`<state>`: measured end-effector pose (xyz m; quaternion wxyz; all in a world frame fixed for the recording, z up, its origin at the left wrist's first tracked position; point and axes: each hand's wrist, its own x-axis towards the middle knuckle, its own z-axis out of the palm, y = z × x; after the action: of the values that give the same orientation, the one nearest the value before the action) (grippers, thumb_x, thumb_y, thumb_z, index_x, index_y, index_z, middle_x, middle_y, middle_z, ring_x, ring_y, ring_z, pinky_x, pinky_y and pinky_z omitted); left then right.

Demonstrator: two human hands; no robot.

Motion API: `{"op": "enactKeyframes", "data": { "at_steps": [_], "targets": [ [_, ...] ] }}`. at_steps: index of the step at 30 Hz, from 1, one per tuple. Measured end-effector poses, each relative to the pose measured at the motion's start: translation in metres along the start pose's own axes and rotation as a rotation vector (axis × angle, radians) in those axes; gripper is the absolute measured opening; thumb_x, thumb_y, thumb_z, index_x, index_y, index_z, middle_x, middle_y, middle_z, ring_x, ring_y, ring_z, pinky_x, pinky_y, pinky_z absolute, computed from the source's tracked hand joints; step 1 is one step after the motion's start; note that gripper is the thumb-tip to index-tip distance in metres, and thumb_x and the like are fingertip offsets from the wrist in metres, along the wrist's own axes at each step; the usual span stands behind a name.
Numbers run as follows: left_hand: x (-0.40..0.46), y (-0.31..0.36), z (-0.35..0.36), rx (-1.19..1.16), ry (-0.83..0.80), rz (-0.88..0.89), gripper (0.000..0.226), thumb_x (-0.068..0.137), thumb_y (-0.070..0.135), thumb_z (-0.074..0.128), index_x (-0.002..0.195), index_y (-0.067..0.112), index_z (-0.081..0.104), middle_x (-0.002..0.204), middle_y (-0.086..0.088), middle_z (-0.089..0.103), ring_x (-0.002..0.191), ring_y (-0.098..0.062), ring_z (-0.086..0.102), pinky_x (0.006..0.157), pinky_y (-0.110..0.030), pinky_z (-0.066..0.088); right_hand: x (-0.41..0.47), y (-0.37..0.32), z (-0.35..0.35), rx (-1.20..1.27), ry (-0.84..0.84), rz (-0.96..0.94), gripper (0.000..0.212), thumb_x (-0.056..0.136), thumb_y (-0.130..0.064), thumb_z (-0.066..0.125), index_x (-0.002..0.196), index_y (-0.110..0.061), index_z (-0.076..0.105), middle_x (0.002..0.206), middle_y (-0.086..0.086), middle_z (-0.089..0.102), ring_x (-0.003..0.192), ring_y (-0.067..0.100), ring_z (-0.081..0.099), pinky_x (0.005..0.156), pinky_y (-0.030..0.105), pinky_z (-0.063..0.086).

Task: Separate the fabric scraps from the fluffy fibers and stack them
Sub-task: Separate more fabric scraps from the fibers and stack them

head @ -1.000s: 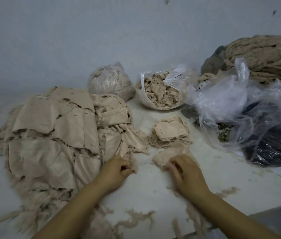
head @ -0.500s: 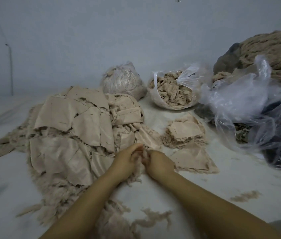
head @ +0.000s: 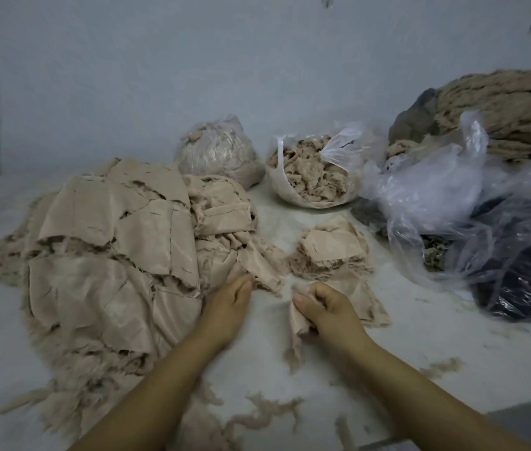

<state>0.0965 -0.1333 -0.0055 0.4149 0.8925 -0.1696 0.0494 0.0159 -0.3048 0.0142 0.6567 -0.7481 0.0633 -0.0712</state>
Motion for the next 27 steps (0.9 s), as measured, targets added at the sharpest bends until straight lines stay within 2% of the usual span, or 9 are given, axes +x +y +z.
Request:
{"op": "enactKeyframes", "data": {
  "at_steps": [1,3,6,8,13,16,20,24,27],
  "targets": [
    [-0.004,0.013,0.001,-0.239,0.021,-0.071,0.026,0.101,0.028,0.042,0.108,0.019,0.065,0.11,0.006,0.067,0.117,-0.016,0.057,0.092,-0.016,0.041,0.0,-0.002,0.001,0.05,-0.03,0.015,0.016,0.094,-0.011,0.057,0.08,-0.007,0.053,0.067,0.011,0.05,0.061,0.023,0.048,0.057,0.031,0.042],
    [-0.011,0.035,0.002,-0.648,-0.147,-0.216,0.03,0.097,0.04,0.045,0.1,0.021,0.068,0.092,0.01,0.073,0.097,-0.01,0.067,0.079,-0.015,0.05,-0.002,-0.002,0.003,0.133,-0.076,0.01,0.01,0.097,-0.008,0.051,0.088,-0.003,0.052,0.072,0.014,0.051,0.061,0.023,0.048,0.055,0.03,0.041],
    [-0.014,0.047,0.0,-0.893,-0.37,-0.38,0.029,0.092,0.037,0.053,0.096,0.016,0.073,0.094,-0.004,0.073,0.09,-0.016,0.069,0.082,-0.031,0.055,-0.004,0.002,0.006,0.259,-0.092,0.035,0.016,0.098,-0.007,0.046,0.096,0.009,0.052,0.081,0.015,0.052,0.073,0.025,0.048,0.063,0.033,0.039],
    [-0.013,0.047,-0.001,-0.962,-0.359,-0.431,0.02,0.087,0.021,0.06,0.097,0.007,0.071,0.091,-0.012,0.072,0.081,-0.02,0.07,0.074,-0.031,0.057,-0.005,0.004,0.005,0.322,-0.075,0.082,0.023,0.099,-0.012,0.046,0.101,0.009,0.056,0.081,0.016,0.056,0.071,0.026,0.052,0.06,0.032,0.043],
    [-0.012,0.045,-0.003,-0.593,-0.265,-0.262,0.032,0.087,0.024,0.065,0.104,-0.004,0.062,0.09,-0.011,0.066,0.078,-0.02,0.06,0.071,-0.032,0.045,-0.002,0.003,0.0,0.183,-0.087,0.129,0.043,0.092,-0.049,0.053,0.088,-0.006,0.062,0.068,0.007,0.06,0.066,0.023,0.057,0.062,0.034,0.046],
    [-0.018,0.05,0.003,-0.517,-0.259,-0.19,0.031,0.092,0.024,0.058,0.09,-0.006,0.06,0.077,-0.014,0.054,0.068,-0.02,0.049,0.059,-0.029,0.038,0.0,0.005,0.01,0.148,0.004,0.033,0.029,0.09,-0.034,0.063,0.078,-0.01,0.053,0.071,0.01,0.056,0.069,0.023,0.054,0.064,0.036,0.043],
    [-0.013,0.041,0.002,-0.351,0.01,-0.166,0.037,0.096,0.019,0.052,0.06,0.015,0.046,0.056,0.001,0.044,0.044,-0.003,0.043,0.043,-0.012,0.033,0.003,0.009,0.015,0.079,0.214,-0.072,0.03,0.096,-0.024,0.054,0.068,-0.015,0.047,0.061,-0.001,0.05,0.058,0.012,0.048,0.057,0.028,0.04],
    [-0.005,0.015,-0.015,-0.186,0.291,-0.173,0.042,0.097,0.024,0.048,0.057,0.019,0.044,0.053,0.003,0.045,0.052,-0.012,0.042,0.052,-0.021,0.035,0.006,0.008,0.0,0.123,0.306,-0.067,0.034,0.099,-0.027,0.048,0.089,0.004,0.056,0.079,0.023,0.057,0.075,0.021,0.053,0.072,0.034,0.044],
    [-0.005,0.028,-0.011,-0.403,0.158,-0.221,0.041,0.096,0.045,0.045,0.064,0.019,0.052,0.054,0.004,0.049,0.051,-0.013,0.046,0.05,-0.025,0.037,0.007,0.006,-0.001,0.173,0.243,-0.087,0.037,0.099,-0.028,0.048,0.087,0.007,0.052,0.074,0.023,0.053,0.071,0.021,0.05,0.068,0.032,0.041]
  ]
}}
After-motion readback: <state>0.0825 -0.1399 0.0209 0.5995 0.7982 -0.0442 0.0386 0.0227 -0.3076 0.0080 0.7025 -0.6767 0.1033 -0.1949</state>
